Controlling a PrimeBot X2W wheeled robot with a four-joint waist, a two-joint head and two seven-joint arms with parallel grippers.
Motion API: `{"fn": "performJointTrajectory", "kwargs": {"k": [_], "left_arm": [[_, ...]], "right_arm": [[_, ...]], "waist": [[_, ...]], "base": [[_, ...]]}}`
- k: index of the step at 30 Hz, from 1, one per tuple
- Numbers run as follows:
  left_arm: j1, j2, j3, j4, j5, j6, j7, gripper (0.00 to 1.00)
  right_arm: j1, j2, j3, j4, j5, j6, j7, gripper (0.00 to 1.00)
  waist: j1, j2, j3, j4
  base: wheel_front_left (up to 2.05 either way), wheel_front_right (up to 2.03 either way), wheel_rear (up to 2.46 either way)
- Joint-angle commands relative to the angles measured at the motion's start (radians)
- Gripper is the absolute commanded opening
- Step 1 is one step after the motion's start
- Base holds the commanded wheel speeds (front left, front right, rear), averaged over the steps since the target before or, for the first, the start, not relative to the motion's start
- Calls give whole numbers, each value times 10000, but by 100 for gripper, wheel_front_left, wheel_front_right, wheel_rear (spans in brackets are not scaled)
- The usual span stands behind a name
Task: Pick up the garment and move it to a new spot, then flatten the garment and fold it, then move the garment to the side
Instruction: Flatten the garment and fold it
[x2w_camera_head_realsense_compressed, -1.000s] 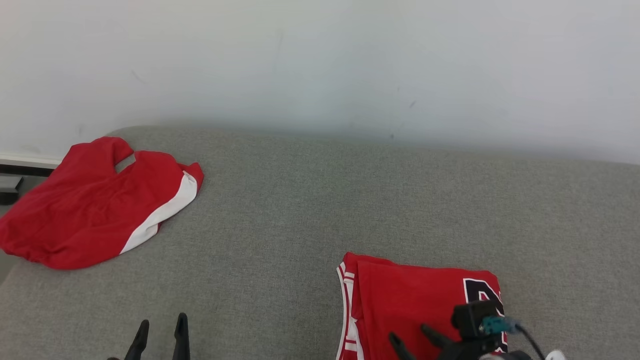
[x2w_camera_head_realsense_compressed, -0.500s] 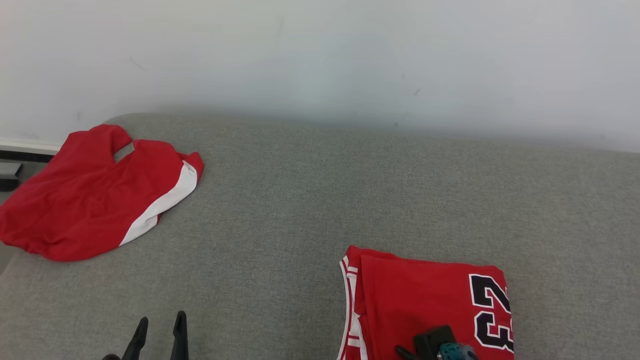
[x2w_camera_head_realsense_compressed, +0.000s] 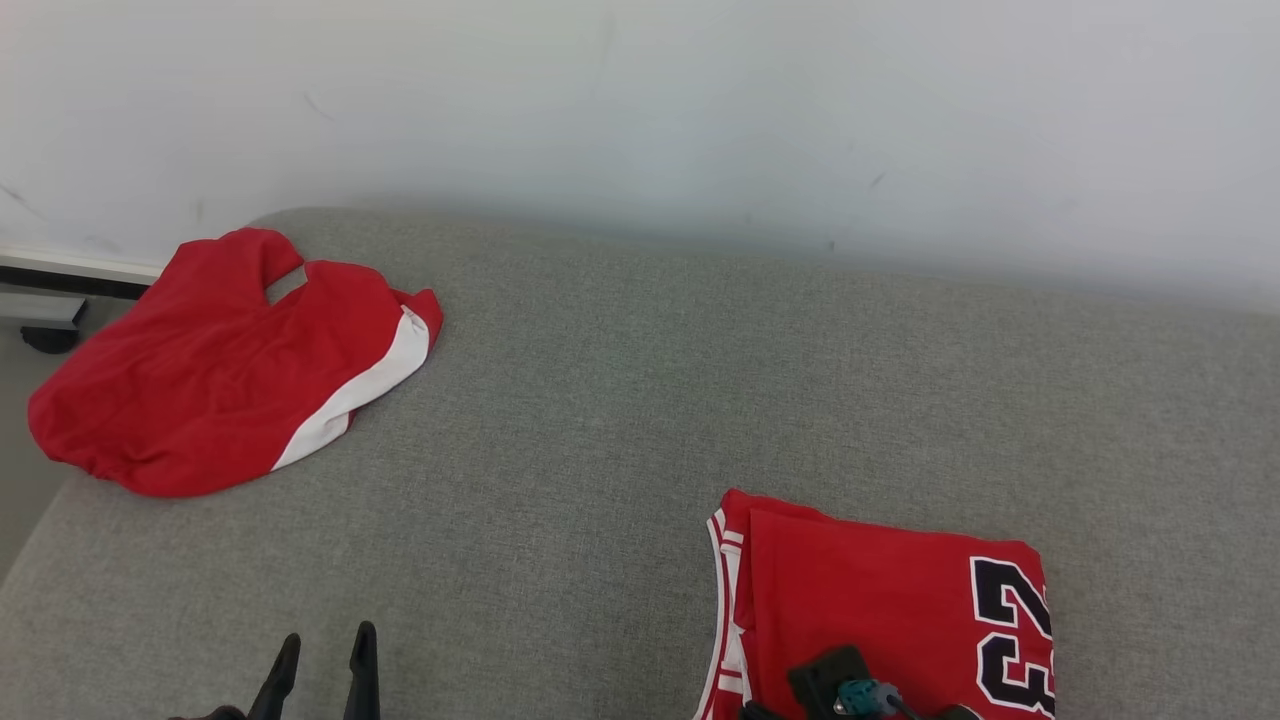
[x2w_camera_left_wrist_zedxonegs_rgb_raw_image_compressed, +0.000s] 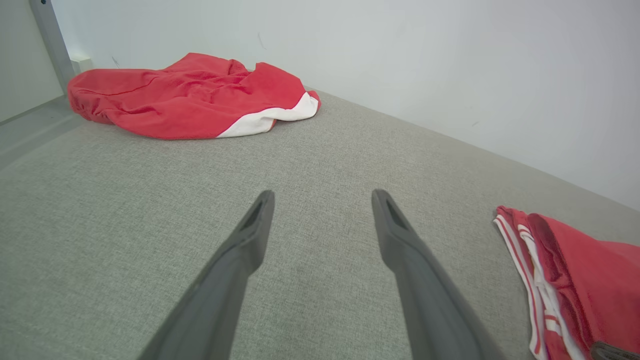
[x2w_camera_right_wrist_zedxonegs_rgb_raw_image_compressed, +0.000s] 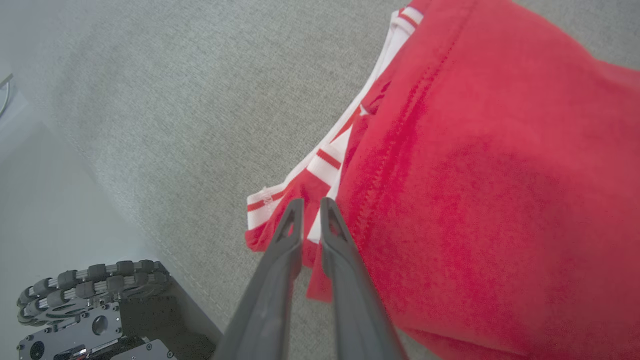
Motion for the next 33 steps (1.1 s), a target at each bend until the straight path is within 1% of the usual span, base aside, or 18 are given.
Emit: {"fn": "performJointTrajectory", "kwargs": {"k": [1,9,12,13,14,15,19,24,28,33], "left_arm": [[-60,4,-4,59,-40,-45,-63,100],[-99,-18,-35,151,-73,-67,-134,100],[-146,-34,-76,140,-60,-49,-147,100],[-155,-41,-95,135,-54,-51,-147,100],[-158,-47,-106,129,-50,-50,-144,100],[-166,-51,-122,130,-42,-50,-139,100],[-136,-76,-134,102,-61,-16,-161,100],[-70,-81,-73,66,-129,11,-179,100],[-102,-97,-45,49,-159,53,-225,100],[-251,-101,-72,10,-166,69,-206,100]], "right_arm": [[-195,1,128,-75,216,-16,-148,0],[-582,3,682,-82,991,-16,-285,0],[-647,-3,655,-125,1055,-16,-361,0],[-647,-2,600,-153,751,-16,-331,3],[-540,-2,441,-190,555,-16,-262,74],[-377,-5,198,-333,524,-16,-350,100],[447,9,-552,-1044,188,-16,-620,100],[1174,5,-826,-1652,-55,-16,-864,100],[1247,3,-774,-1669,-378,-16,-1017,100],[966,0,-626,-1277,-672,-16,-834,100]], "waist": [[0,0,17,54],[0,0,-15,100],[0,0,-6,143],[0,0,-5,165],[0,0,-7,191],[0,0,-10,226],[0,0,14,292],[0,0,108,215],[0,0,224,86],[0,0,381,44]], "base": [[0,0,0],[0,0,0],[0,0,0],[0,0,0],[0,0,0],[0,0,0],[0,0,0],[0,0,0],[0,0,0],[0,0,0]]}}
